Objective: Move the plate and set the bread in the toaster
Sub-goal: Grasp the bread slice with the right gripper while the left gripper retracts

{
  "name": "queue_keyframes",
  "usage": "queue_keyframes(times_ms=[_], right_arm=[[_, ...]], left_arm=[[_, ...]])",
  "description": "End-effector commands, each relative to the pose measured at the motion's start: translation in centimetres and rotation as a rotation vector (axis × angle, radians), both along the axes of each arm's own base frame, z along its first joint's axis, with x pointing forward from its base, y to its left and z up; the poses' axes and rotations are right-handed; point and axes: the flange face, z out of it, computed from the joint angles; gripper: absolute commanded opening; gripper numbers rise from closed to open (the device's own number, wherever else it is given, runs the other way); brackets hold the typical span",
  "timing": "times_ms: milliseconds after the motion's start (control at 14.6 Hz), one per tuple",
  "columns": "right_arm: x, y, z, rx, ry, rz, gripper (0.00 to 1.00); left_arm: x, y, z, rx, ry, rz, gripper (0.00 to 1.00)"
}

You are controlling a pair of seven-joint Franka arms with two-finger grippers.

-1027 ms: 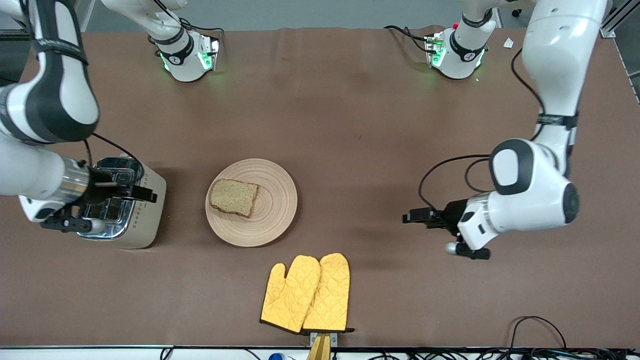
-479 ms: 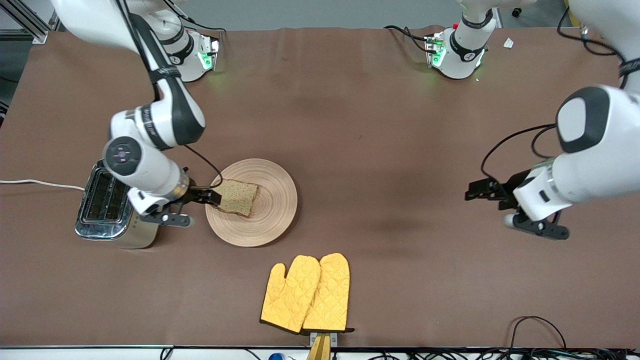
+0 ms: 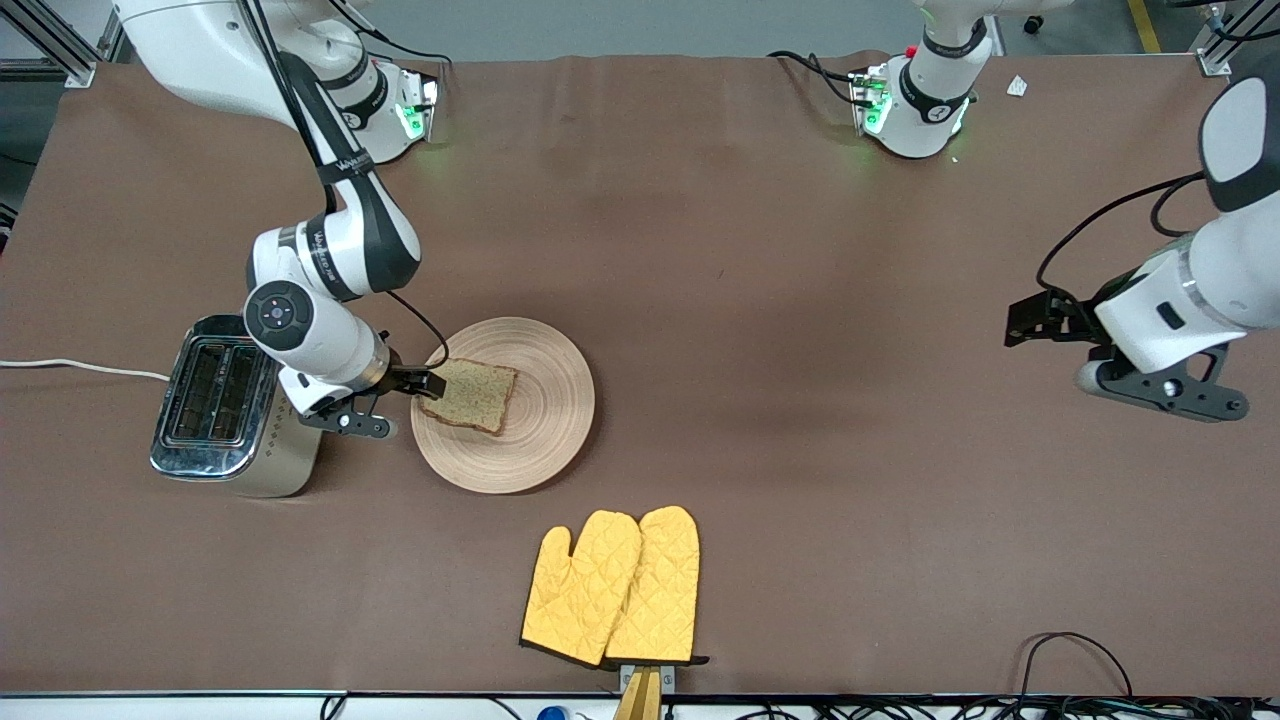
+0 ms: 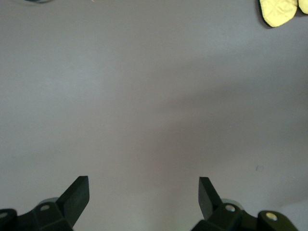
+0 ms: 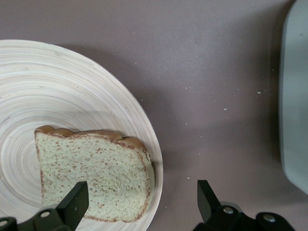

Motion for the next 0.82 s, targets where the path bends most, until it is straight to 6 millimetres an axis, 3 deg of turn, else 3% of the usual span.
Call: queue_keyframes(times_ms=[0,137,274,753], right_arm=[[-1.3,0.1,0.2,-0.014,-0.001,-0.027,0.91],[-1.3,0.0,-0.6,-0.015,0.002,-0.028,0.82],[-1.3,-0.1,-1.5,-0.018,0.014,-0.03,0.74],[-1.9,0.0,-4.0,-0.019,0.03,-0.032,0.71]], left_arm=[[-0.8,1.2,2.3,0.023,-0.018,0.017,1.0],[-1.6,3.0,4.3,0.029,-0.055,0.052,1.0],[-1.3,6.4,4.1,0.029,-0.054,0.108,1.0],[-1.9,5.7,5.7,0.041,-0.092,0.1,1.0]])
